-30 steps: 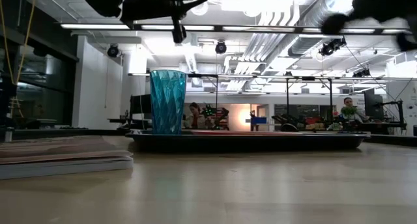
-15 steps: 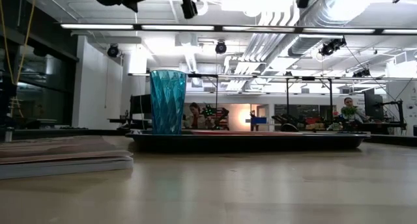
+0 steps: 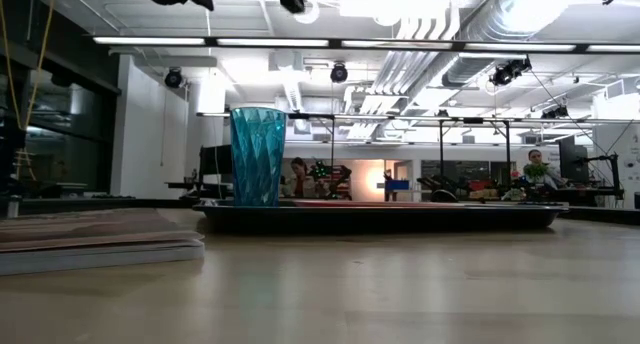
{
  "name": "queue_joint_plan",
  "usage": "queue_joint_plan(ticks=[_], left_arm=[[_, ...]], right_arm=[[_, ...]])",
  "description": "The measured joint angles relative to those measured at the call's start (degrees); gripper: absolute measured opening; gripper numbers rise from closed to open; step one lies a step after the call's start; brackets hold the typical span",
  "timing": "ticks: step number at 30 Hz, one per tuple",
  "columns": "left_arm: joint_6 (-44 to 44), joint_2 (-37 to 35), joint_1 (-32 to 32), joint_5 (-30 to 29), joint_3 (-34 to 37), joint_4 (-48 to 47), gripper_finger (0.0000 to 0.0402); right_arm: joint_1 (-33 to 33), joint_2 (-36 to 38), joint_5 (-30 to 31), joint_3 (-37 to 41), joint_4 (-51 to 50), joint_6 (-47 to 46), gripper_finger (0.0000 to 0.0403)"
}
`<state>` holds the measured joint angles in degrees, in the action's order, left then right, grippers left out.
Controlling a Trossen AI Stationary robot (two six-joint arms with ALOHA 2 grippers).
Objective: Pick and place plate/cup/fork/spoon on tray
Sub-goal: Put the black spoon to the right of the pink plate on the black tray
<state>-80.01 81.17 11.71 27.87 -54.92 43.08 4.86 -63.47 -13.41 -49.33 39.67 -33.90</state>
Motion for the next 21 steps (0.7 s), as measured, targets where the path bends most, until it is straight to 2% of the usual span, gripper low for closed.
queue_joint_plan(ticks=[3, 11, 21], left_arm=[[-3.05, -0.1, -1.42, -0.83, -0.04, 3.55, 0.0219], [-6.9, -0.09, -4.49, -3.19, -0.04, 7.79, 0.0217], [-9.7, -0.02, -5.53, -3.07, -0.04, 20.16, 0.0217]], right_arm=[[1.22, -3.24, -3.78, -4.76, 0.0, 1.4, 0.0], [2.97, -12.5, -13.43, -16.43, -0.06, 1.86, 0.0], [4.31, -17.77, -16.17, -21.53, 0.0, 1.39, 0.0]])
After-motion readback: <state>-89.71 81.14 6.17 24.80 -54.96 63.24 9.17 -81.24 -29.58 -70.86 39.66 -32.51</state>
